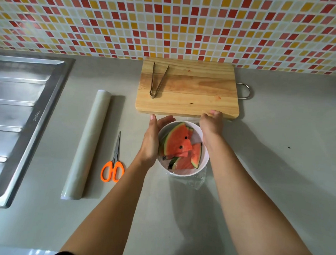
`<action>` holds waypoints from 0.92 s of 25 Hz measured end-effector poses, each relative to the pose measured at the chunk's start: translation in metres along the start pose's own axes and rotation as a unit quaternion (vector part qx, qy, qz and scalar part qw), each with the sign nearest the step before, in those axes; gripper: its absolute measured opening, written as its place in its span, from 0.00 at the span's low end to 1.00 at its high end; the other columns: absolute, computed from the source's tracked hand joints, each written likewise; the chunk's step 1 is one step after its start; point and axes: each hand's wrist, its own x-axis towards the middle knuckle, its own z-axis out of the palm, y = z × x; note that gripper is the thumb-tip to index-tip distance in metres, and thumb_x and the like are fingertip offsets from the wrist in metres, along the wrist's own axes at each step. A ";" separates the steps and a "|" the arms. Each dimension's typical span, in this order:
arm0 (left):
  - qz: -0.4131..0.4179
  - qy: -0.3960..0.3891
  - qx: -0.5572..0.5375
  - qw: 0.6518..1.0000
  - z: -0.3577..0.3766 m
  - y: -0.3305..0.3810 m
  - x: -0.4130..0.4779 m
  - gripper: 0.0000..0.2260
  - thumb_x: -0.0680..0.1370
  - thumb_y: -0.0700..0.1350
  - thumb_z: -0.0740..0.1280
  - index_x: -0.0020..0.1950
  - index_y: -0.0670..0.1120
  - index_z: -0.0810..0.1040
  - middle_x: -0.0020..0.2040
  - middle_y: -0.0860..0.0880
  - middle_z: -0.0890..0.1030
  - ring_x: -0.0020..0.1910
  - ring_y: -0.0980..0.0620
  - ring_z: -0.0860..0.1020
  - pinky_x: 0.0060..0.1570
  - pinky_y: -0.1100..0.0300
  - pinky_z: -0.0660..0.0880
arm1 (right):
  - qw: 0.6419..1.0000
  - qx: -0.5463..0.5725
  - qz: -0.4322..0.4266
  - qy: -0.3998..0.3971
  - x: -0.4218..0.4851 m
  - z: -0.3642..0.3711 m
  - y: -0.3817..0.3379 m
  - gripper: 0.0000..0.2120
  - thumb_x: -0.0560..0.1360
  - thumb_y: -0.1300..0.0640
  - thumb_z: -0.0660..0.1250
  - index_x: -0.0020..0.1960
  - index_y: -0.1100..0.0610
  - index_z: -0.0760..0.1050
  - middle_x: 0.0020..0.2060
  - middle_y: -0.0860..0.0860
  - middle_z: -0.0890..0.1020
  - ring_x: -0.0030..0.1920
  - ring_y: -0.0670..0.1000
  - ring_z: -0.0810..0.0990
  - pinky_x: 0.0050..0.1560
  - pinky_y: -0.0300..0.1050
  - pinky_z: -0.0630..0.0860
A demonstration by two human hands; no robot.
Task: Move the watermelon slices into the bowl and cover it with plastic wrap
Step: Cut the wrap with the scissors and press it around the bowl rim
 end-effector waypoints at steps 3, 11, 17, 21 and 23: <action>-0.032 0.004 0.018 0.999 0.001 0.007 0.001 0.31 0.79 0.64 0.39 0.59 0.53 0.78 0.54 0.51 0.82 0.54 0.53 0.80 0.53 0.58 0.76 | 1.000 0.009 -0.009 0.017 -0.001 0.000 0.000 0.16 0.76 0.61 0.57 0.63 0.58 0.67 0.59 0.57 0.76 0.45 0.51 0.72 0.44 0.41 0.67; -0.070 -0.008 0.067 0.995 0.003 0.007 0.007 0.37 0.77 0.65 0.36 0.62 0.46 0.78 0.57 0.43 0.81 0.57 0.44 0.78 0.63 0.44 0.72 | 0.999 0.035 0.015 0.016 0.002 0.001 0.001 0.17 0.75 0.63 0.58 0.64 0.60 0.67 0.59 0.57 0.76 0.52 0.54 0.75 0.48 0.42 0.69; -0.047 0.017 0.053 0.997 -0.004 0.001 0.008 0.34 0.78 0.64 0.37 0.67 0.49 0.72 0.65 0.47 0.76 0.63 0.49 0.74 0.65 0.48 0.69 | 0.993 0.071 0.083 -0.036 0.004 -0.002 -0.004 0.10 0.74 0.62 0.55 0.53 0.54 0.70 0.47 0.50 0.73 0.45 0.53 0.73 0.46 0.40 0.68; 0.002 -0.037 0.101 0.994 -0.011 0.003 0.011 0.30 0.79 0.63 0.39 0.65 0.54 0.74 0.60 0.56 0.79 0.57 0.58 0.77 0.54 0.63 0.74 | 0.991 0.055 0.098 -0.076 0.004 -0.008 -0.004 0.06 0.75 0.61 0.56 0.43 0.57 0.71 0.42 0.53 0.75 0.42 0.53 0.74 0.44 0.43 0.72; 0.007 -0.023 0.112 0.993 -0.011 0.001 0.009 0.30 0.80 0.62 0.39 0.63 0.53 0.77 0.55 0.54 0.81 0.55 0.57 0.79 0.51 0.64 0.75 | 0.989 0.029 0.090 -0.111 0.004 -0.014 -0.002 0.07 0.75 0.59 0.59 0.39 0.55 0.72 0.44 0.53 0.78 0.44 0.53 0.76 0.45 0.44 0.74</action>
